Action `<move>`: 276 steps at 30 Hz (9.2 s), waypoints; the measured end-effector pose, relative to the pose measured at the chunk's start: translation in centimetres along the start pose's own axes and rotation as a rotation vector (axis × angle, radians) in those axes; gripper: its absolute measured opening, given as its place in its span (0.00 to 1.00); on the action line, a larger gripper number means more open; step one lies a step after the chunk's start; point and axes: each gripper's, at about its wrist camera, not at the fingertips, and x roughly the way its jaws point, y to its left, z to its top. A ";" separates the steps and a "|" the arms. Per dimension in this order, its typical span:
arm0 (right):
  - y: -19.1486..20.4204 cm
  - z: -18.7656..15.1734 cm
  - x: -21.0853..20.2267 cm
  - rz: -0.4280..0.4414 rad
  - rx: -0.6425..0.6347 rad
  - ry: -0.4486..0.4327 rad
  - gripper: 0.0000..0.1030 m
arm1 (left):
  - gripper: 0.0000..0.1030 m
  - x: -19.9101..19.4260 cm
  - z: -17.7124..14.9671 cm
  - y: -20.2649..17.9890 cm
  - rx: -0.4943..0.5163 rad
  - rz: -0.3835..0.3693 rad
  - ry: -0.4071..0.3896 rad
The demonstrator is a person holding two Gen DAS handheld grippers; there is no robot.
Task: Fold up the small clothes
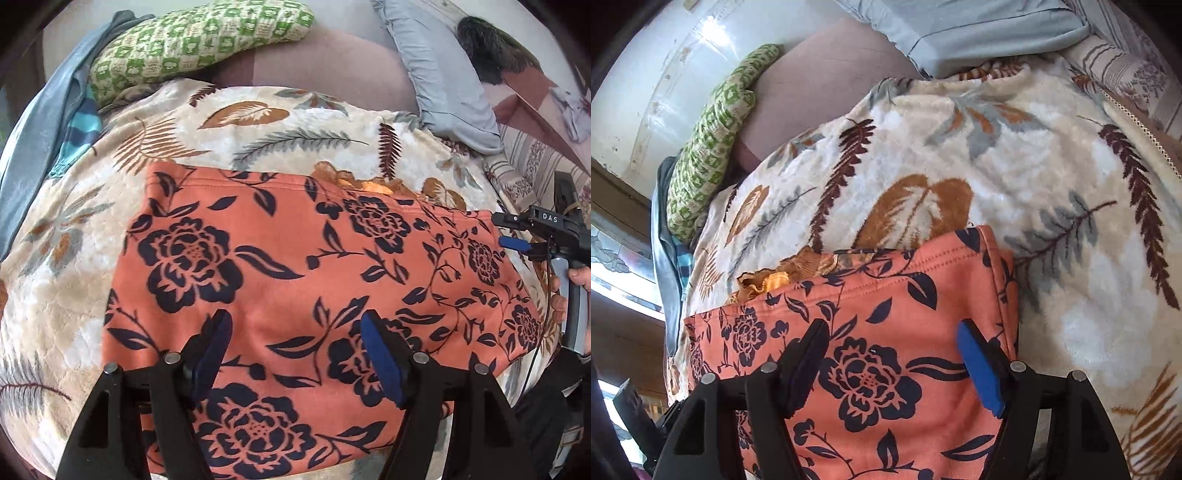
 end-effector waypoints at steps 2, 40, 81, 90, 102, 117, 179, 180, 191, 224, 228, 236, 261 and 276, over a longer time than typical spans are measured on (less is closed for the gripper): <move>-1.8 0.4 2.9 -0.062 0.030 0.066 0.74 | 0.76 2.6 -0.5 1.2 -0.013 0.047 0.086; 2.5 -11.9 -4.4 0.071 -0.051 0.025 0.77 | 0.76 -2.5 -2.9 0.3 -0.031 0.111 0.043; -8.7 -15.2 -5.7 0.166 0.418 -0.031 0.36 | 0.76 -1.0 -2.9 -5.5 0.063 0.101 0.042; -8.4 -15.7 -5.5 0.203 0.450 -0.023 0.71 | 0.76 -0.2 -1.9 -7.0 0.071 0.087 0.027; -8.2 -15.5 -4.9 0.111 0.450 -0.025 0.36 | 0.76 1.0 -2.0 -9.2 0.126 0.100 0.015; -7.0 -15.1 -5.4 0.073 0.375 -0.058 0.32 | 0.76 0.1 -3.0 -8.5 0.162 0.187 -0.003; 18.6 -20.3 0.1 0.480 -0.180 -0.006 0.74 | 0.65 -4.8 -7.9 8.5 -0.478 -0.183 0.111; 18.5 -20.4 0.1 0.487 -0.178 -0.004 0.74 | 0.50 -4.5 -7.7 8.4 -0.470 -0.154 0.119; 17.5 -21.1 0.9 0.551 -0.177 0.023 0.74 | 0.41 -3.7 -6.2 2.8 -0.193 0.183 0.098; 19.2 -21.4 1.2 0.521 -0.261 0.086 0.74 | 0.04 -5.7 -7.9 15.1 -0.562 -0.160 -0.041; 18.5 -21.1 0.9 0.508 -0.246 0.057 0.74 | 0.45 -7.4 -8.5 11.5 -0.455 -0.242 -0.043; 17.8 -21.0 0.8 0.519 -0.227 0.053 0.74 | 0.54 -5.4 -7.8 8.9 -0.419 -0.202 -0.018; 19.2 -20.5 0.2 0.500 -0.276 0.050 0.74 | 0.10 -10.6 -3.7 8.5 -0.286 -0.075 -0.104; 22.2 -15.3 1.3 0.518 -0.265 0.065 0.75 | 0.11 -4.4 -7.5 13.5 -0.461 -0.106 0.032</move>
